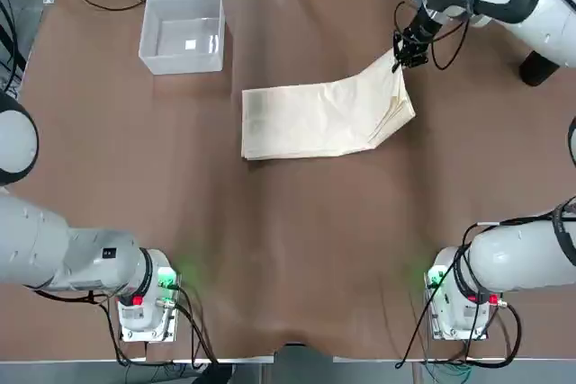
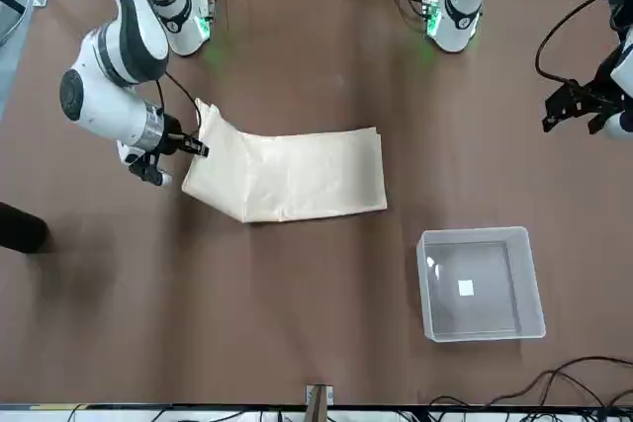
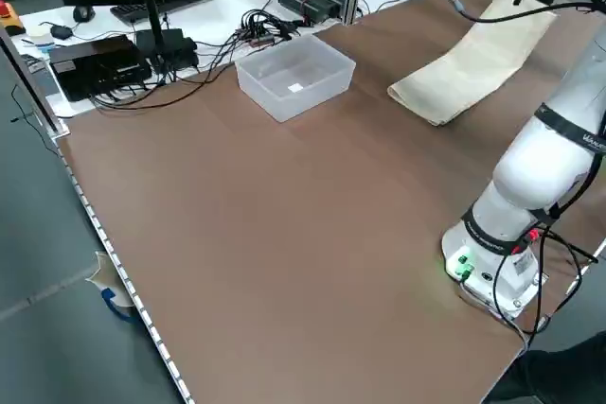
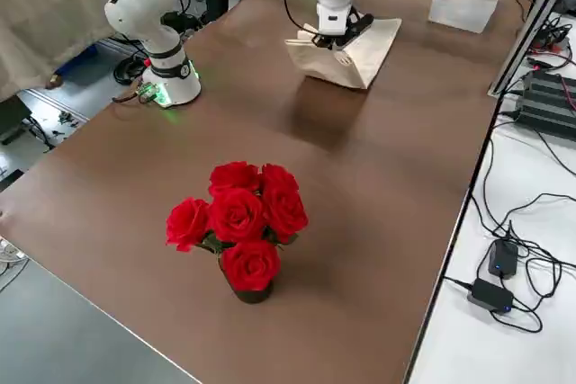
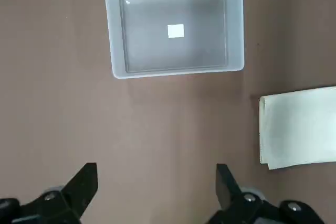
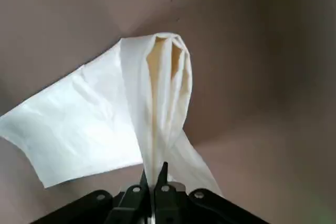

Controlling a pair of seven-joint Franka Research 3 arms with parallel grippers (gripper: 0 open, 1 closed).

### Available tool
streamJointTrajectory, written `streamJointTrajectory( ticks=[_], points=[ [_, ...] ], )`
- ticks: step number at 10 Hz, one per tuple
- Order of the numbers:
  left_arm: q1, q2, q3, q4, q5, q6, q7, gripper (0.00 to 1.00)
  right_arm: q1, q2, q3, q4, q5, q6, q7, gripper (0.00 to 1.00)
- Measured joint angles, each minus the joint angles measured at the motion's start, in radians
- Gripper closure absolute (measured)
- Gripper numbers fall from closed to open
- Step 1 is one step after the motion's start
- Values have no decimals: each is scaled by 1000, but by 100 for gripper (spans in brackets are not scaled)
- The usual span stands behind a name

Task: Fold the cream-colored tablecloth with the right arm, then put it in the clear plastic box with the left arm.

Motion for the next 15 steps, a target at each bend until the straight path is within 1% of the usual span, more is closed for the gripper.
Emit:
streamJointTrajectory(
  ticks=[2,4,9,12,13,15],
  points=[
    [0,0,0,0,0,0,0,1,3,-12,14,17,-2,-17,40,96],
    [0,0,0,0,0,0,0,1,7,-17,45,37,-3,-31,106,96],
    [0,1,-1,0,0,0,0,1,11,-18,154,77,-9,-36,278,96],
    [0,1,-1,0,0,0,0,1,14,-18,221,117,-12,-35,381,96],
    [0,1,-1,0,0,0,0,1,23,-18,236,131,-18,-35,418,96],
    [0,1,-1,0,0,0,0,1,65,-14,239,149,-31,-15,488,96]
  ],
)
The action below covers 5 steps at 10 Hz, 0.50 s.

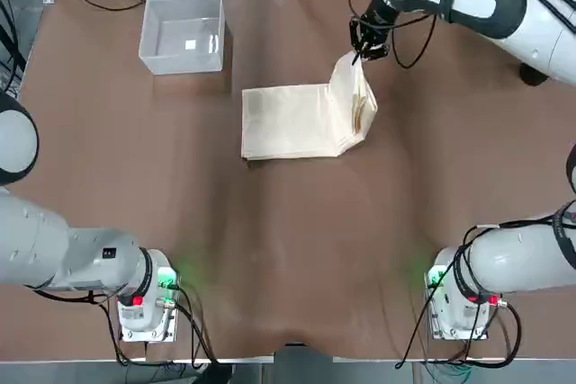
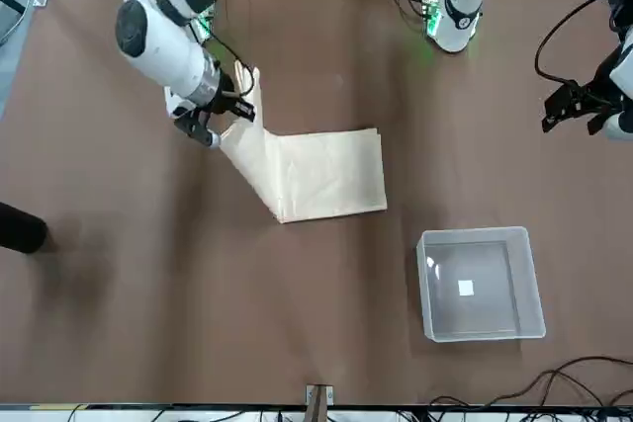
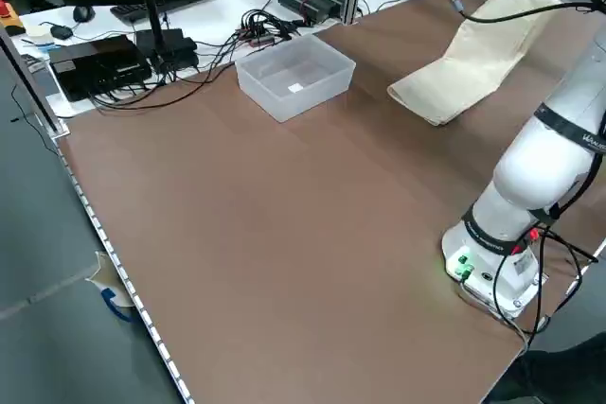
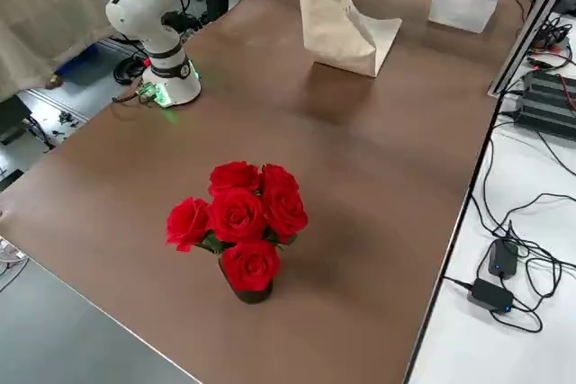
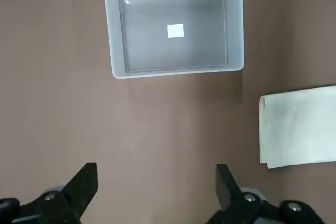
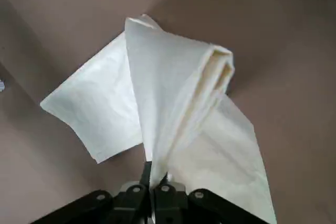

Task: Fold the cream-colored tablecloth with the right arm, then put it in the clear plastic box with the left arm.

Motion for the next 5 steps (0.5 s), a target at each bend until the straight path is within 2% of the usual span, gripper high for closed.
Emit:
streamJointTrajectory(
  ticks=[2,5],
  points=[
    [0,0,0,0,0,0,0,1,43,28,0,1,-32,44,70,96],
    [0,2,0,0,0,0,0,1,103,121,1,32,-79,138,186,96]
  ],
)
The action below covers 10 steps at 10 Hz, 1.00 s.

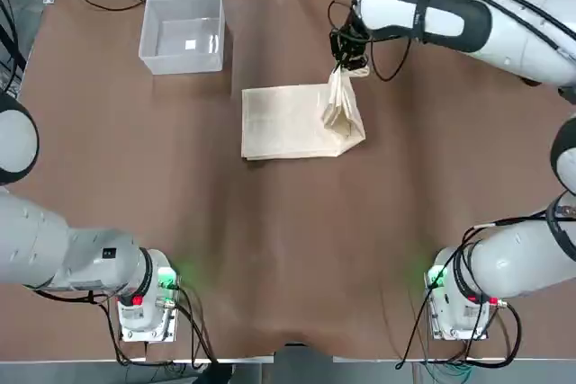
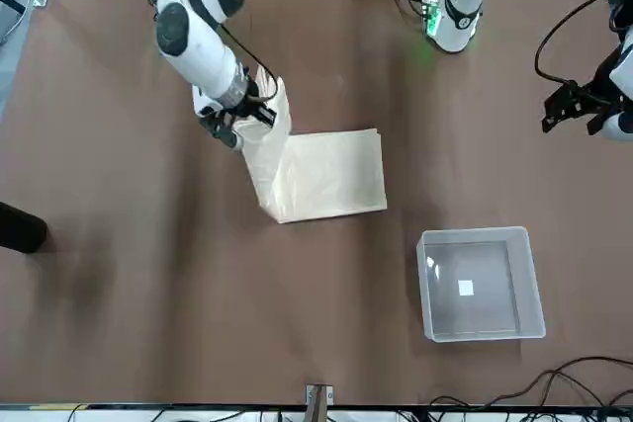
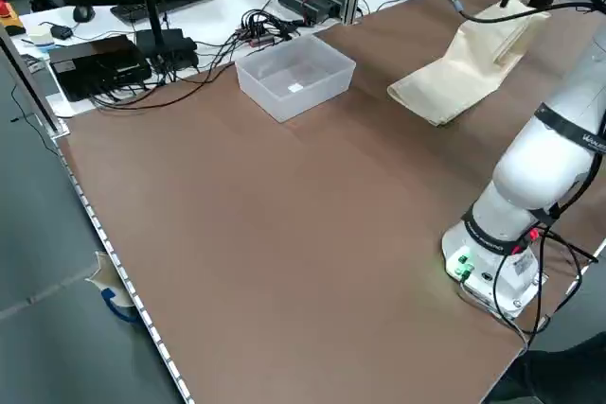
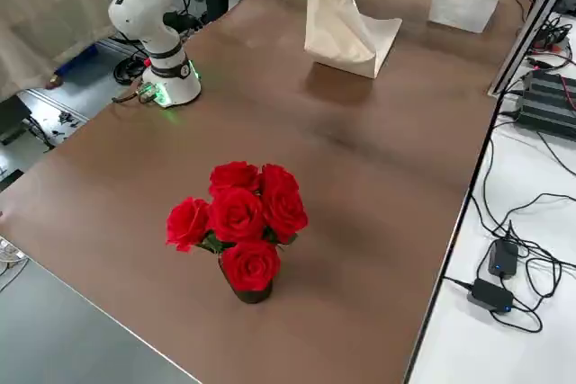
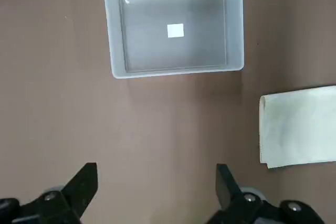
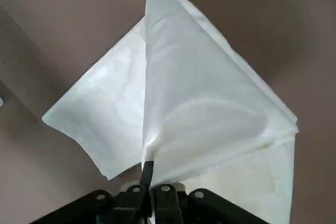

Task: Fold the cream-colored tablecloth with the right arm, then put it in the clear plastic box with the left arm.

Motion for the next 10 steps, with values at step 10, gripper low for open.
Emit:
streamJointTrajectory(
  ticks=[10],
  points=[
    [0,1,0,0,0,0,0,1,124,199,0,244,-123,5,294,96]
  ],
)
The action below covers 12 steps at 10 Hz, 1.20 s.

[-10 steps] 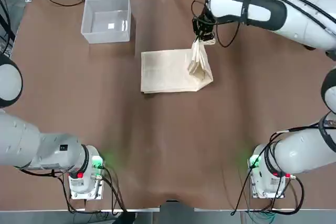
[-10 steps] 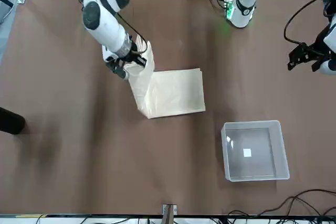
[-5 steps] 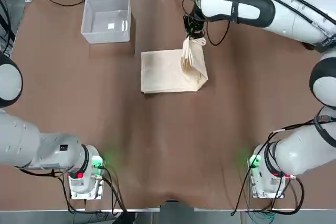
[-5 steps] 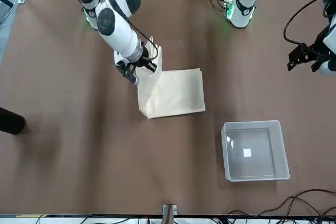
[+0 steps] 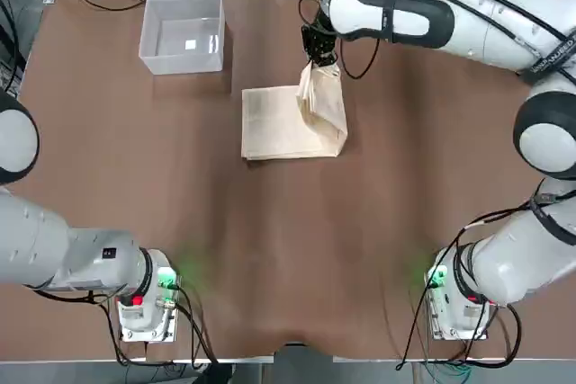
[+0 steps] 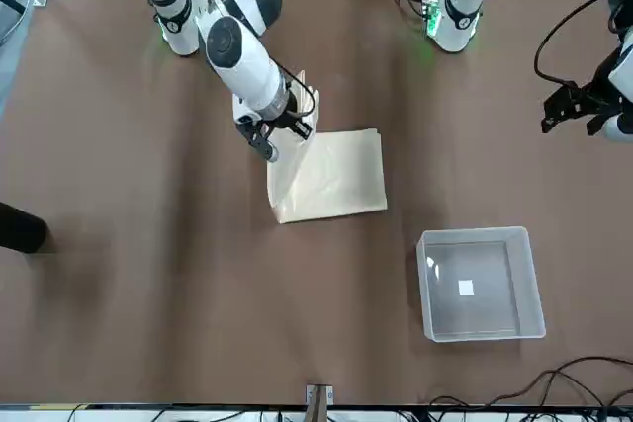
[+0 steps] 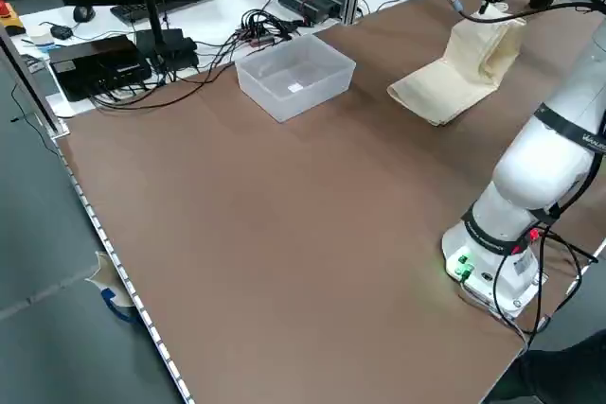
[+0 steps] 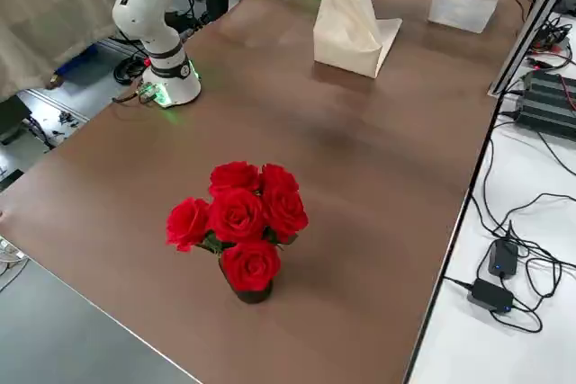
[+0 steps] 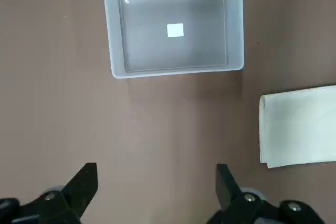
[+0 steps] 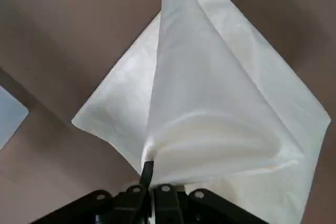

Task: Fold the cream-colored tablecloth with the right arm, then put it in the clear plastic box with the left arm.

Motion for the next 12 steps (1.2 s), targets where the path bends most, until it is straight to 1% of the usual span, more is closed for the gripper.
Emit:
streamJointTrajectory(
  ticks=[3,6,10,12],
  points=[
    [0,0,0,0,0,0,0,1,46,87,0,89,-82,0,100,96],
    [0,0,0,0,0,0,0,1,89,164,-2,142,-138,33,166,96],
    [0,0,0,0,0,0,0,1,130,232,-4,227,-182,37,216,96],
    [0,0,0,0,0,0,0,1,139,253,-4,255,-194,37,221,96]
  ],
)
